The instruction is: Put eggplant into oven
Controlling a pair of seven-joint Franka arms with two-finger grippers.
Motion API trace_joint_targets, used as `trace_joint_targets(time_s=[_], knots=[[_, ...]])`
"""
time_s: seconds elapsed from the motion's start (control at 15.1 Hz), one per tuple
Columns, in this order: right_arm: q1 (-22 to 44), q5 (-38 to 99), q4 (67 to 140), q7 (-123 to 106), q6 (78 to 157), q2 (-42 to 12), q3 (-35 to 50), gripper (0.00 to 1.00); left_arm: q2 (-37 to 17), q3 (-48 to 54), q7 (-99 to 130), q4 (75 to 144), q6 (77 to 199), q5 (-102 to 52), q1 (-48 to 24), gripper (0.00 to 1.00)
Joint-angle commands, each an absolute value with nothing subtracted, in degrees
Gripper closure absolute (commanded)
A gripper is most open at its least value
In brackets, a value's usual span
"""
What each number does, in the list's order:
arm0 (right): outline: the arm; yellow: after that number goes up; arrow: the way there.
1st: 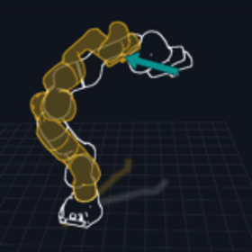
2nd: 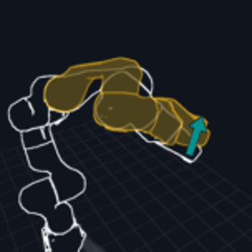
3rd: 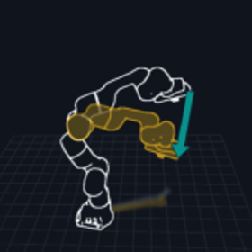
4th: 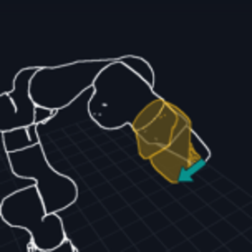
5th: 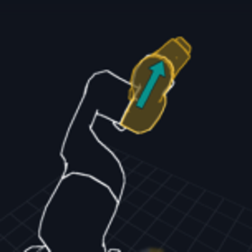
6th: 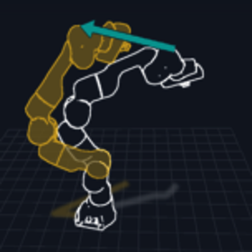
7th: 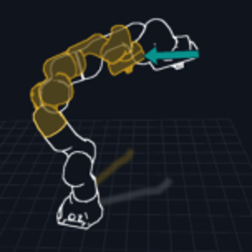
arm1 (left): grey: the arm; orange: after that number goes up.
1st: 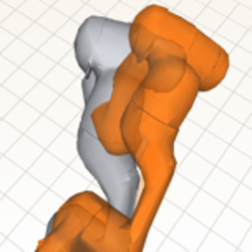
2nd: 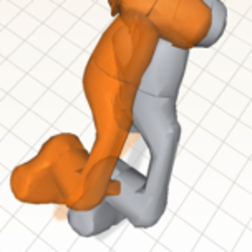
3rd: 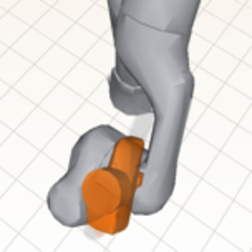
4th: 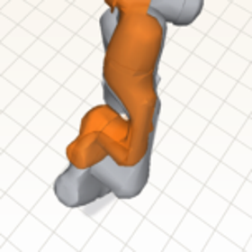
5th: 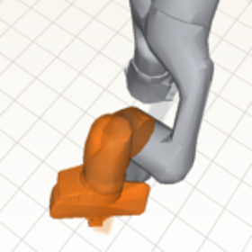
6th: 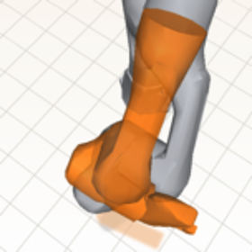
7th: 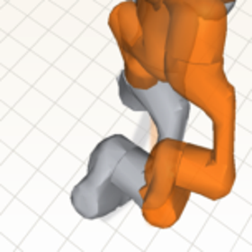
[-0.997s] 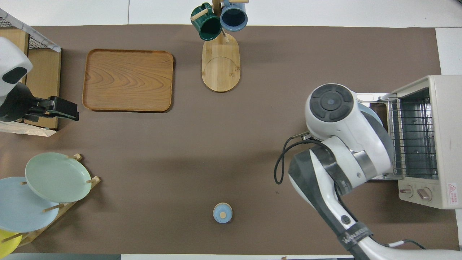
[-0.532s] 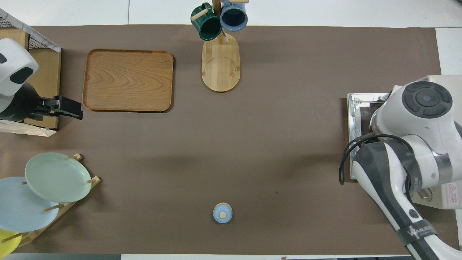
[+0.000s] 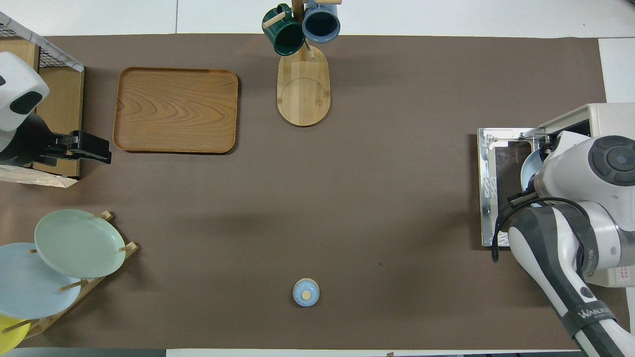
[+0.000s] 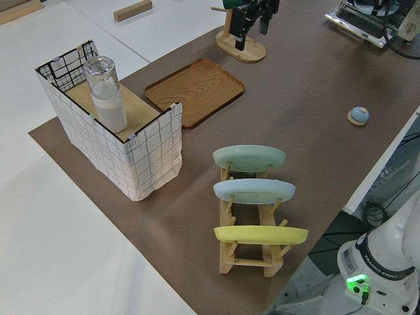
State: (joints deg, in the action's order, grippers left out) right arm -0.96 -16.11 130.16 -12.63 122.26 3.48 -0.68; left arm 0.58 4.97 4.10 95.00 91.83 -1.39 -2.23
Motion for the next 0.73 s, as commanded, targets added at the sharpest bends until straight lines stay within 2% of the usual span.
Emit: trace_joint_targets(time_s=[0.0, 0.4, 0.66], knots=[[-2.72, -17.23, 132.80, -13.54, 123.49, 5.45, 0.00, 1.00, 1.23, 5.19, 4.57, 95.71, 92.46, -1.32, -1.93, 0.00], [-4.31, -17.23, 132.89, -13.45, 123.49, 5.19, 0.00, 0.98, 1.23, 5.10, 4.57, 95.71, 92.64, -1.32, -1.67, 0.00], [-4.92, -17.14, 132.89, -13.54, 123.49, 5.19, 0.00, 0.92, 1.23, 5.10, 4.57, 95.71, 92.64, -1.32, -1.67, 0.00]])
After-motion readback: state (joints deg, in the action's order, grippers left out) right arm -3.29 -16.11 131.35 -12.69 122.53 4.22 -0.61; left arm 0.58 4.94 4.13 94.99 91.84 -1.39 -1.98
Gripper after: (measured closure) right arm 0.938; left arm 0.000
